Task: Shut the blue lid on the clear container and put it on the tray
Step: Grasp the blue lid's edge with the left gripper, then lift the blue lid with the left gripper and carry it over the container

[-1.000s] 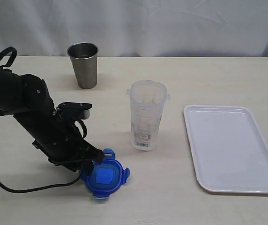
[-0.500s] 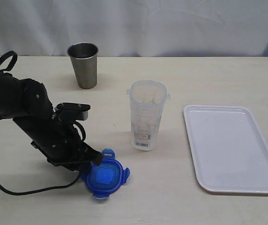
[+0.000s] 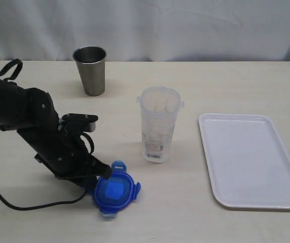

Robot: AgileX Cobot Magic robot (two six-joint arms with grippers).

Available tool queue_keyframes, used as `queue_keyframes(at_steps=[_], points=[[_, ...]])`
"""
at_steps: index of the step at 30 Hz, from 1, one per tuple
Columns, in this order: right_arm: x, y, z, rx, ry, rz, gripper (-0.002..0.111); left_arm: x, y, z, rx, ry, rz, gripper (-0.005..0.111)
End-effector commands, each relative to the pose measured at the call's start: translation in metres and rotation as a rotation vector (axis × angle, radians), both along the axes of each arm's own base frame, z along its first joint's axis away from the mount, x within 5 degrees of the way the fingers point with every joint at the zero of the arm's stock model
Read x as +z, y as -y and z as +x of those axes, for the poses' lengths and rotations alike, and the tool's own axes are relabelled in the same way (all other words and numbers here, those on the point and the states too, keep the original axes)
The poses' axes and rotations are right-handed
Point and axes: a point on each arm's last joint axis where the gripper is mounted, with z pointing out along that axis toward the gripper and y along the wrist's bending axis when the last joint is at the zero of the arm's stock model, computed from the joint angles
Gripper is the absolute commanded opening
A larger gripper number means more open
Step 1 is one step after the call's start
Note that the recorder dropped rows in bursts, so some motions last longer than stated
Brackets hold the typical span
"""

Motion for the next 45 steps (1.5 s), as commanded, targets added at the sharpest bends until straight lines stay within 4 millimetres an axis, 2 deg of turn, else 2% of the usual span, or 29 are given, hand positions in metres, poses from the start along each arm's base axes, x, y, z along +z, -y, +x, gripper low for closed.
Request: queue_keyframes(at_steps=[1, 7, 11, 23, 31, 37, 45], points=[[-0.001, 0.000, 0.000, 0.003, 0.001, -0.002, 0.005, -0.009, -0.001, -0.002, -0.009, -0.017, 0.018, 0.018], [-0.001, 0.000, 0.000, 0.003, 0.001, -0.002, 0.005, -0.006, -0.001, -0.002, -0.048, -0.010, 0.019, 0.003], [-0.001, 0.000, 0.000, 0.003, 0.001, -0.002, 0.005, 0.008, -0.002, -0.001, -0.079, 0.046, 0.017, 0.000], [-0.001, 0.000, 0.000, 0.003, 0.001, -0.002, 0.005, 0.073, -0.006, -0.004, -0.113, 0.258, -0.052, 0.000], [-0.001, 0.000, 0.000, 0.003, 0.001, -0.002, 0.005, 0.116, -0.016, -0.008, -0.181, 0.470, -0.033, 0.000], [-0.001, 0.000, 0.000, 0.003, 0.001, -0.002, 0.005, 0.132, -0.022, -0.011, -0.239, 0.565, 0.010, 0.000], [-0.001, 0.000, 0.000, 0.003, 0.001, -0.002, 0.005, 0.144, -0.025, -0.003, -0.291, 0.730, 0.058, 0.000]])
